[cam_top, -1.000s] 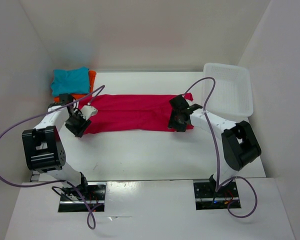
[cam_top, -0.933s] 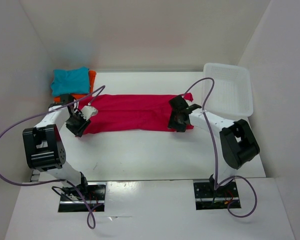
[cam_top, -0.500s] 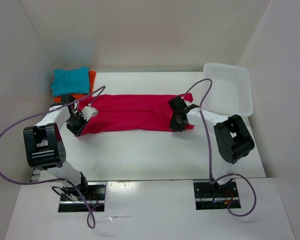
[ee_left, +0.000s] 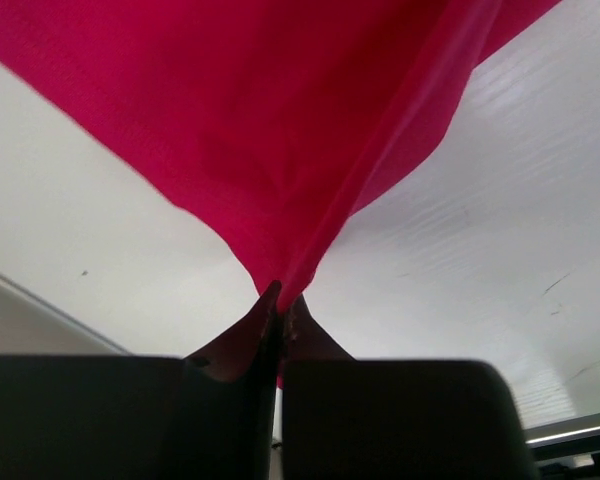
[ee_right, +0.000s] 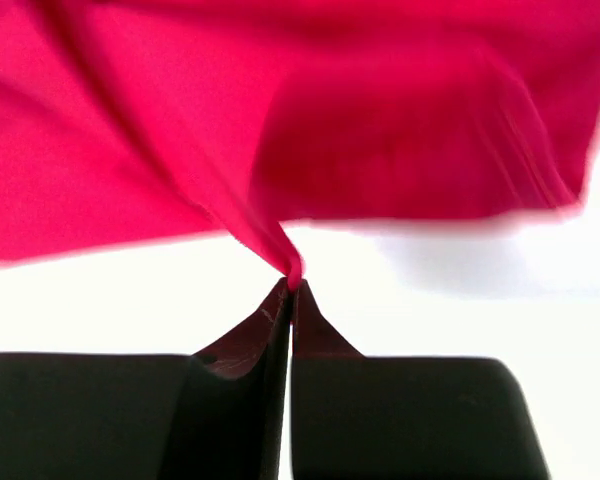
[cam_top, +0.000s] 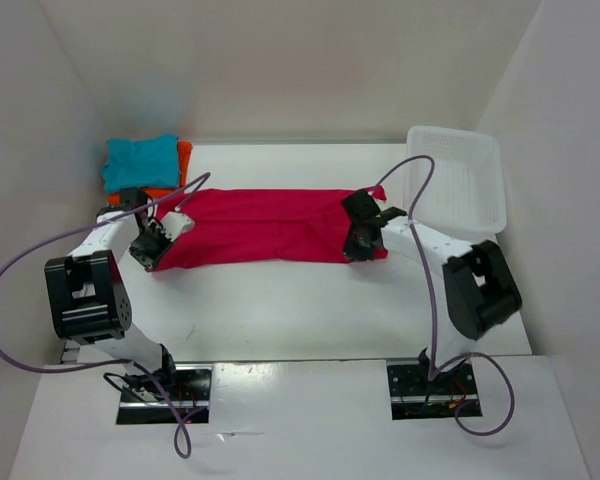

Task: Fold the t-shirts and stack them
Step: Grap the side of the flattened tshirt closest away from the robot with both arms

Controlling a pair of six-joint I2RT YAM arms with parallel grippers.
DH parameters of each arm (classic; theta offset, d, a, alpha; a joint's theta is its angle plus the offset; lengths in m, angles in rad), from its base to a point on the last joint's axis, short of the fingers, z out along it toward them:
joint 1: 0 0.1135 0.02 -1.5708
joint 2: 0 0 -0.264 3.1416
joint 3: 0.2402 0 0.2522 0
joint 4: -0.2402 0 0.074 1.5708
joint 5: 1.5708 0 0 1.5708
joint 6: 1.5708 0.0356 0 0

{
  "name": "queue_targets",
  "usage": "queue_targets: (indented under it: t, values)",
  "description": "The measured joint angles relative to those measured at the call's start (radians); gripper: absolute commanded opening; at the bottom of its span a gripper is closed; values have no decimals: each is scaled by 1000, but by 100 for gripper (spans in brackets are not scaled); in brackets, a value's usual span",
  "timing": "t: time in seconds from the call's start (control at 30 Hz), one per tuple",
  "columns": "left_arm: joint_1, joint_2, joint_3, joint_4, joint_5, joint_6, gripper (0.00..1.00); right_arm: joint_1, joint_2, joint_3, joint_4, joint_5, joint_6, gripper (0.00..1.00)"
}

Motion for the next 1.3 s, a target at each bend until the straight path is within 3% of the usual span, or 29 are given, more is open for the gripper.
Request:
queue_targets:
  t: [0.37,0.67,0.83,1.1,1.3]
  values:
    - [-2,-48,-1,-16,-97,58,0,7,-734,-205,-287,-131,223,0]
    - [-27,-63,-84,5,-161,89,0,18,-853,-301,-420,-194,348,0]
    - [-27,-48,-50,18,-171,96,0,-60,-773,-268,-411,-197,286,0]
    - [-27,95,131,58,-162,20,0,-282,-385,-43,-219,-210,51,0]
    - [-27,192,226,77,-157,-45,1,-334,-130,127,-97,-225,-89,0]
